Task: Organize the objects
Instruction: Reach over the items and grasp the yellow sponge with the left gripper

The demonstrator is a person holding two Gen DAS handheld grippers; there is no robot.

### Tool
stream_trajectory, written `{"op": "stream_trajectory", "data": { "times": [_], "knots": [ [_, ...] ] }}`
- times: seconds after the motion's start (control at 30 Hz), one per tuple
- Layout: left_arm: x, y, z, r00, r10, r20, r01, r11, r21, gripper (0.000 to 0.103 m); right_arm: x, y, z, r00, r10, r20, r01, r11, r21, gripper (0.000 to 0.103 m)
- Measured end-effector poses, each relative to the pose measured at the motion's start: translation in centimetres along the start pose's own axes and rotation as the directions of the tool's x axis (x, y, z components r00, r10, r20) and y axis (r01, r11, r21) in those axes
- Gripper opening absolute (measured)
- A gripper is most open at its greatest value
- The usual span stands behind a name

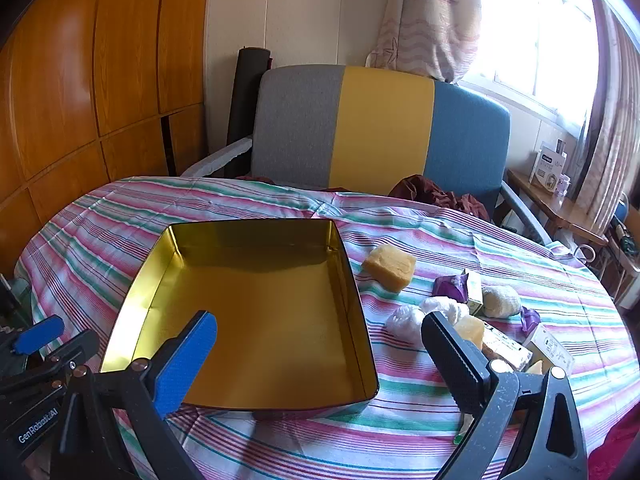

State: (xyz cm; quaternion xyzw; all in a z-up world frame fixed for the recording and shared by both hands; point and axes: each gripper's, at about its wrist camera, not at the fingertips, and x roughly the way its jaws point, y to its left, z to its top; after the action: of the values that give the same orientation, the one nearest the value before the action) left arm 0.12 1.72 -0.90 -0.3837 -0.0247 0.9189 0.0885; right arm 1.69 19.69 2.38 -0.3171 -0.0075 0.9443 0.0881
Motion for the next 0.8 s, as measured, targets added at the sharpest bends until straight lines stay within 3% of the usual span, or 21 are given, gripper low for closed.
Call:
{"op": "stream_trajectory", "data": {
  "times": [0.2, 0.53, 0.8],
  "knots": [
    [0.7, -0.2, 0.0, 0.999, -0.020, -0.049, 0.020, 1.000, -0.005, 0.056, 0.3, -0.4, -0.2, 1.000, -0.001, -0.006, 0.001, 1.000, 0.002, 0.103],
    [0.9, -2.4, 0.5, 0.999, -0.024, -0.038, 0.027, 0.997, 0.073, 0.056, 1.3, -1.9, -0.6, 0.999, -0.008, -0.041, 0.008, 1.000, 0.014, 0.103],
    [2.5, -7.5, 2.0, 0.993, -0.093, -0.072, 0.106, 0.975, 0.197, 0.062, 2.4, -8.4, -1.0, 0.993, -0.043, -0.108, 0.055, 0.993, 0.104, 0.103]
  ]
}}
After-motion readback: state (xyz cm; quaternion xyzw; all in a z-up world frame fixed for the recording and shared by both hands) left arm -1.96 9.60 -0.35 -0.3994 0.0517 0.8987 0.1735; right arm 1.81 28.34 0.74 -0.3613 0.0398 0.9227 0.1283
